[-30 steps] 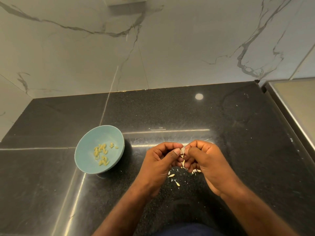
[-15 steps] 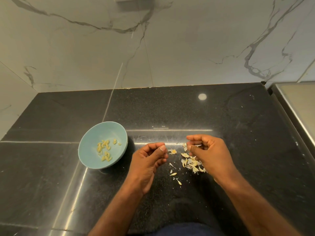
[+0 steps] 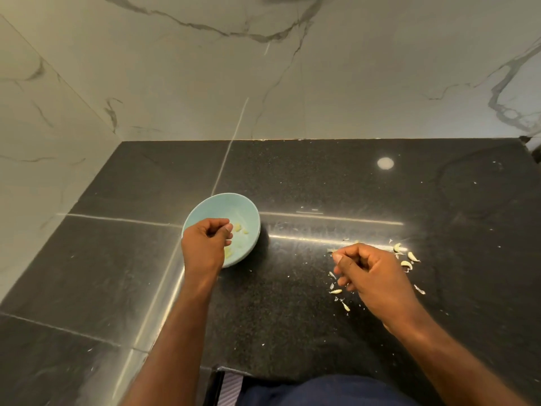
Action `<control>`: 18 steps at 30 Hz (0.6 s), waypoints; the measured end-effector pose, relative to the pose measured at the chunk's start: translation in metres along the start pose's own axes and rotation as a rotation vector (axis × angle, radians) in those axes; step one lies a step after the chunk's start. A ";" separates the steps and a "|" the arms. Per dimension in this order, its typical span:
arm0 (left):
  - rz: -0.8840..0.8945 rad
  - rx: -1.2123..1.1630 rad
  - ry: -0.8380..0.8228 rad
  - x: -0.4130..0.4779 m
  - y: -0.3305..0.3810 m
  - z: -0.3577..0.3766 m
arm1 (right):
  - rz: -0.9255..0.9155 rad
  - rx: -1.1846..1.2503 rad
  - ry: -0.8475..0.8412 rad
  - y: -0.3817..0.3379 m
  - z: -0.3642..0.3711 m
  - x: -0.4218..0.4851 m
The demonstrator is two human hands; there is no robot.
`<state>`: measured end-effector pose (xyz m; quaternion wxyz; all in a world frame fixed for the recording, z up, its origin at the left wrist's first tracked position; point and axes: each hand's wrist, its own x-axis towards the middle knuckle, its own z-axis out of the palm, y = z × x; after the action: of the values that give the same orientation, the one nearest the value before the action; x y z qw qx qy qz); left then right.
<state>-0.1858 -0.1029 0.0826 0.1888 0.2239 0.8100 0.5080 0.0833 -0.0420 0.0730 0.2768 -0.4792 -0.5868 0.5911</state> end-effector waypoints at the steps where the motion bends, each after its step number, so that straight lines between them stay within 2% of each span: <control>1: -0.003 0.017 0.018 0.002 -0.003 -0.002 | 0.001 0.017 0.000 0.002 0.000 0.001; 4: 0.014 -0.004 0.050 0.000 -0.007 -0.004 | -0.013 0.049 0.027 0.004 -0.004 0.000; 7: 0.120 -0.056 0.002 -0.026 -0.003 0.002 | -0.070 0.044 0.081 0.006 -0.013 -0.004; 10: 0.163 -0.095 -0.204 -0.067 -0.001 0.020 | -0.159 0.103 0.114 0.005 -0.023 -0.010; 12: 0.170 -0.092 -0.397 -0.092 -0.007 0.039 | -0.127 0.094 0.080 0.010 -0.026 -0.012; 14: 0.186 -0.038 -0.474 -0.109 -0.020 0.059 | -0.056 0.012 0.083 0.021 -0.024 -0.012; 16: 0.183 0.018 -0.469 -0.122 -0.037 0.076 | -0.031 -0.163 0.092 0.036 -0.023 -0.013; 18: 0.212 0.074 -0.434 -0.130 -0.054 0.085 | 0.013 -0.308 0.011 0.049 -0.018 -0.016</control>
<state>-0.0420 -0.1324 0.0088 0.2957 0.4182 0.7405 0.4351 0.1173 -0.0559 0.0320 0.1993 -0.5231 -0.6658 0.4934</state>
